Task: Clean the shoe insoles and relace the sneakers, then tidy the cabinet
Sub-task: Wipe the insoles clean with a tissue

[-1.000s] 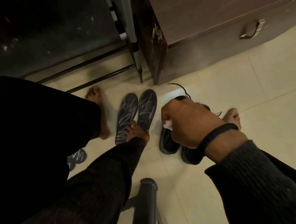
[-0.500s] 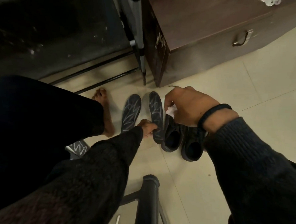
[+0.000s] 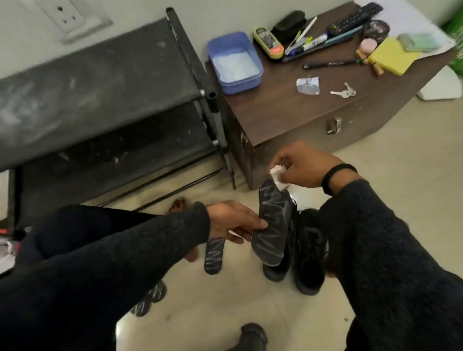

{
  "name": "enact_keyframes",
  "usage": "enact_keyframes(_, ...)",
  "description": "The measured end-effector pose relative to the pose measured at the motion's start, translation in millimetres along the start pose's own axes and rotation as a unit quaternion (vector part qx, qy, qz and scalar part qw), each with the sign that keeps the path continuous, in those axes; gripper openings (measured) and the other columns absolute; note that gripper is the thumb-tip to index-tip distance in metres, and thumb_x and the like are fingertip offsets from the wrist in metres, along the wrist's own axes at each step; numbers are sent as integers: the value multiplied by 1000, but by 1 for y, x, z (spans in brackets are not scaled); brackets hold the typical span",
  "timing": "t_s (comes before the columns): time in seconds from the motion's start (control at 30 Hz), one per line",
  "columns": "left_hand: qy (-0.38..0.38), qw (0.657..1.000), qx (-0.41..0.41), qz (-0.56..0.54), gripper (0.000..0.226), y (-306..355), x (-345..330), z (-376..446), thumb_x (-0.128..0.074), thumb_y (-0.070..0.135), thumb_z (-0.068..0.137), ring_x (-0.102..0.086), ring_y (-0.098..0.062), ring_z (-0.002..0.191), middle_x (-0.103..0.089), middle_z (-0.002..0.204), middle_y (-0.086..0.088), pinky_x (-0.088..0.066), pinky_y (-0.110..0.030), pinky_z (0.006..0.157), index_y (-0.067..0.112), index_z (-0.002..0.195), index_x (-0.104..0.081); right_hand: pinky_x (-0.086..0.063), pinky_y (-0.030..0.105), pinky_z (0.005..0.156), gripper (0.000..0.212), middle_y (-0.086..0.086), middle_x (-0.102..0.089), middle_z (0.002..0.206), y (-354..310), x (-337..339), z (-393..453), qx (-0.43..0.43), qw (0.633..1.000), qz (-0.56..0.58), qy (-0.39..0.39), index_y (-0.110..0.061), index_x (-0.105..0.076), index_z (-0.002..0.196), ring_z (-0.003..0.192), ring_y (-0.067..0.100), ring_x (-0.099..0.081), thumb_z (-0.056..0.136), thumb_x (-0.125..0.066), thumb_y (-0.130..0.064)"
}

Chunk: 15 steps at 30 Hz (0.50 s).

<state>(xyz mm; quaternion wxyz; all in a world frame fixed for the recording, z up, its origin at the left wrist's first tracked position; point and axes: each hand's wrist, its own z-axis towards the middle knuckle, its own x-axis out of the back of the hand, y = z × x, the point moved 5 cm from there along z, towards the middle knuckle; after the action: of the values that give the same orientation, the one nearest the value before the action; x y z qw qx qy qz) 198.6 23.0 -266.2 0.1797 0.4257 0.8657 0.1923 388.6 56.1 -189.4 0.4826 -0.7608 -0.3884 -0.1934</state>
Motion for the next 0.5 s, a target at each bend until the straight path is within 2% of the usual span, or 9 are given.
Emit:
enact_keyframes(0.1, -10, 998, -60, 26, 42, 24, -4, -47, -76, 26, 88, -65, -21, 102, -69, 124, -14, -52, -37, 96, 7, 124, -66, -48, 13, 59, 21, 0, -73, 94, 6, 25, -15, 5, 987, 158, 34, -15, -73, 101, 83, 11, -66, 86, -69, -1)
enact_keyframes(0.17, -4, 995, -98, 20, 49, 39, -3, -64, -79, 25, 86, -64, -24, 105, -67, 127, -17, -49, -41, 102, 5, 127, -62, -47, 10, 58, 23, 6, -73, 94, 17, 44, -22, 4, 955, 277, 109, -10, -72, 104, 80, 11, -66, 87, -68, 5)
enact_keyframes(0.2, 6, 993, -118, 11, 49, 48, 0, -66, -80, 24, 85, -63, -24, 103, -68, 125, -17, -48, -40, 100, 4, 127, -62, -50, 13, 61, 24, 7, -73, 95, 24, 55, -24, 3, 931, 325, 163, -11, -73, 103, 82, 12, -67, 87, -69, 5)
enact_keyframes(0.27, 43, 987, -154, -3, 45, 68, 10, -59, -79, 22, 86, -62, -23, 99, -71, 114, -15, -48, -38, 95, 3, 124, -63, -58, 28, 74, 27, 10, -73, 98, 39, 70, -26, -2, 875, 403, 269, -18, -73, 99, 92, 22, -71, 86, -69, 5)
enact_keyframes(0.33, 88, 980, -178, -15, 37, 92, 21, -44, -78, 21, 87, -63, -21, 91, -72, 105, -11, -50, -36, 87, 5, 119, -67, -61, 42, 81, 30, 11, -71, 98, 51, 75, -27, -15, 821, 463, 335, -21, -73, 95, 99, 31, -71, 87, -67, 7)
enact_keyframes(0.4, 117, 974, -191, -36, 28, 114, 31, -24, -79, 21, 86, -65, -16, 80, -74, 99, -11, -51, -31, 76, 10, 111, -71, -62, 44, 79, 29, 14, -69, 101, 56, 73, -24, -32, 795, 494, 350, -19, -72, 95, 99, 33, -71, 87, -66, 9)
enact_keyframes(0.5, 141, 969, -196, -47, 25, 133, 44, -1, -79, 21, 87, -66, -9, 67, -76, 92, -6, -52, -24, 64, 10, 108, -73, -62, 38, 74, 26, 20, -66, 105, 55, 63, -14, -41, 785, 525, 328, -12, -72, 97, 97, 34, -70, 87, -65, 11)
